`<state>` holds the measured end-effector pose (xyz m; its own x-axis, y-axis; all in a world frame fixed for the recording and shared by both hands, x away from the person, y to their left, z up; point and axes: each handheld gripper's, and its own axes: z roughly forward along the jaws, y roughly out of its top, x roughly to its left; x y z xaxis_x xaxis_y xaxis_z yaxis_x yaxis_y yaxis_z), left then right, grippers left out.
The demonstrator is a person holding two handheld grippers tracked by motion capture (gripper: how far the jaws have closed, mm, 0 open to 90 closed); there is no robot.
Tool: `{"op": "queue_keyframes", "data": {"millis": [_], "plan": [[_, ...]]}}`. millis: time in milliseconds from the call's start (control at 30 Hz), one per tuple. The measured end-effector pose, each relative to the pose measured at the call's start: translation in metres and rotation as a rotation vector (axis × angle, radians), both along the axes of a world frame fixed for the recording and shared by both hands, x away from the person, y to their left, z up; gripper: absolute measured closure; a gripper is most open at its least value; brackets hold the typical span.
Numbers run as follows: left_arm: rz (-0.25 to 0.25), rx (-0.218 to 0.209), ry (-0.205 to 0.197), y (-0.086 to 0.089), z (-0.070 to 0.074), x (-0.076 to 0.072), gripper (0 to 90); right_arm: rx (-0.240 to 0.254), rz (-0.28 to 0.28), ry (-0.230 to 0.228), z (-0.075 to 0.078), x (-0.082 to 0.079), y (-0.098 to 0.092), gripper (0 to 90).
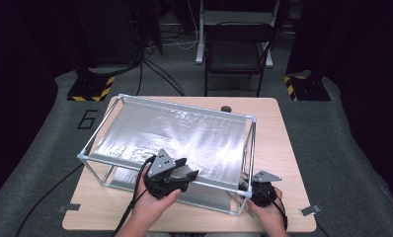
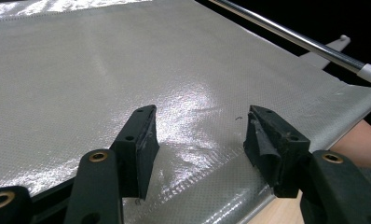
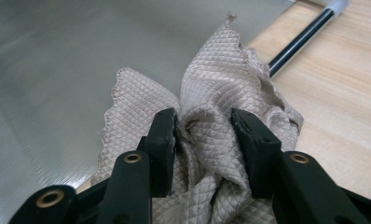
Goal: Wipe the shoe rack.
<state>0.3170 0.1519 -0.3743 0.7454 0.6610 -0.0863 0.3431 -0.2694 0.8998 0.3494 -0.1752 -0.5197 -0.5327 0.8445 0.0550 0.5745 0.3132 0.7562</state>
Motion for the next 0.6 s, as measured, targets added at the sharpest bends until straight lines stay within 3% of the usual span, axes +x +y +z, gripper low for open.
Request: {"op": "queue_keyframes", "data": {"millis": [100,133,167,333,533,567,600], "plan": [[-0.007,0.001,-0.006,0.0008,0.0004,-0.0008,42.0,0.012,-0.011,0.012,0.0004,0.0056,-0.0007,60.3],[-0.009,-0.006,-0.004,0.0009,0.0003,-0.0013,41.5,-0.003,0.006,0.007,0.0009,0.007,-0.002,60.2],[-0.016,-0.014,-0.003,0.002,0.0009,-0.0019,40.7,-0.007,-0.024,0.004,0.0005,0.0092,0.0009,60.0],[-0.047,-0.04,0.008,0.0054,0.0031,-0.0034,37.0,-0.016,-0.02,0.007,0.0007,0.011,0.0011,60.6],[-0.067,-0.041,-0.012,0.0095,0.0031,-0.0074,34.6,-0.014,-0.014,0.008,0.0008,0.0127,-0.0006,61.3],[-0.083,0.009,-0.004,0.0096,0.0018,-0.0086,31.9,-0.013,-0.021,0.007,0.0006,0.0129,-0.0004,61.6],[-0.083,0.009,-0.004,0.0096,0.0018,-0.0086,31.9,-0.013,-0.021,0.007,0.0006,0.0129,-0.0004,61.6]]}}
